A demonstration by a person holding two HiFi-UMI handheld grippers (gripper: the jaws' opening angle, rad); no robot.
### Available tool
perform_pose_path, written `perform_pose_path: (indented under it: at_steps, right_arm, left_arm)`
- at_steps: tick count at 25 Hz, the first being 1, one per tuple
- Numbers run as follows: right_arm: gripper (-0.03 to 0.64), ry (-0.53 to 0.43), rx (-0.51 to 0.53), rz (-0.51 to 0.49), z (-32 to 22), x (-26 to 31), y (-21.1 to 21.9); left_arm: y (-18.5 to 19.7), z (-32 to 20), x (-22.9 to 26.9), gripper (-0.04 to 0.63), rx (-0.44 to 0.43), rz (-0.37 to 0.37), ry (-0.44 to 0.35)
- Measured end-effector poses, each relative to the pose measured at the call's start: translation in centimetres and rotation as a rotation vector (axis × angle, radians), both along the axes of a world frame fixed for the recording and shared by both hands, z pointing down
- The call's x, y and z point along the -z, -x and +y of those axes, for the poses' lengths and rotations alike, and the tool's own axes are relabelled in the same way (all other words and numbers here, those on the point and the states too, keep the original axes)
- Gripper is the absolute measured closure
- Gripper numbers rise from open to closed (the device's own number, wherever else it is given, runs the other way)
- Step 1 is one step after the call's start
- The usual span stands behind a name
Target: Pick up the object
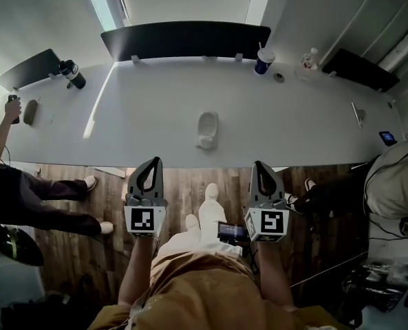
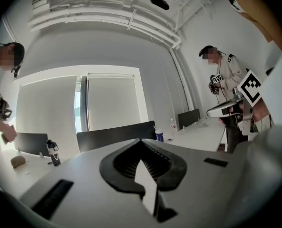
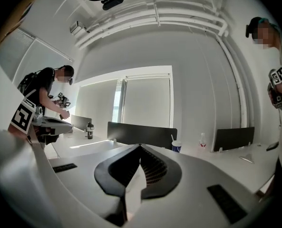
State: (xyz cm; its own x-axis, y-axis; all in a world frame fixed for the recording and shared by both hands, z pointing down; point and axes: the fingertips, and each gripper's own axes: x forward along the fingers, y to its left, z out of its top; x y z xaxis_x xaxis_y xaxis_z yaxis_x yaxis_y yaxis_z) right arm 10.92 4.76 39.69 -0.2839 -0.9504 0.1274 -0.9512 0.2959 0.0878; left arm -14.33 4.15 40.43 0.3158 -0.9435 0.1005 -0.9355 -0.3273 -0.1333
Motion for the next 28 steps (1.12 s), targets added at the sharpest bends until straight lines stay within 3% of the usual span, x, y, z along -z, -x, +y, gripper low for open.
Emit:
perform_pose_path:
  at_steps: [8, 21, 25, 28]
  right_arm:
    - [0.609, 0.017, 0.072, -0.031, -6.1, -1.5, 0.9]
    - [0.609, 0.164, 0.194, -0.152, -16.4, -4.0, 2.3]
    - [0.609, 0.197, 0.234, -0.137, -18.6, -5.7, 3.0]
    - [0.607, 0.275, 0.282, -0.167, -19.7, -7.7, 3.9]
  left_arm:
    - [-1.4, -6.0, -1.7, 0.589, -0.003, 0.0, 0.036]
    - [-4.1, -17.0, -3.5, 0.589, -0.007, -0.015, 0.091]
    - [-4.5, -18.9, -3.7, 0.589, -0.083, 0.034, 0.067]
    - [-4.9, -20.2, -5.2, 0.589, -0.121, 0.005, 0.1]
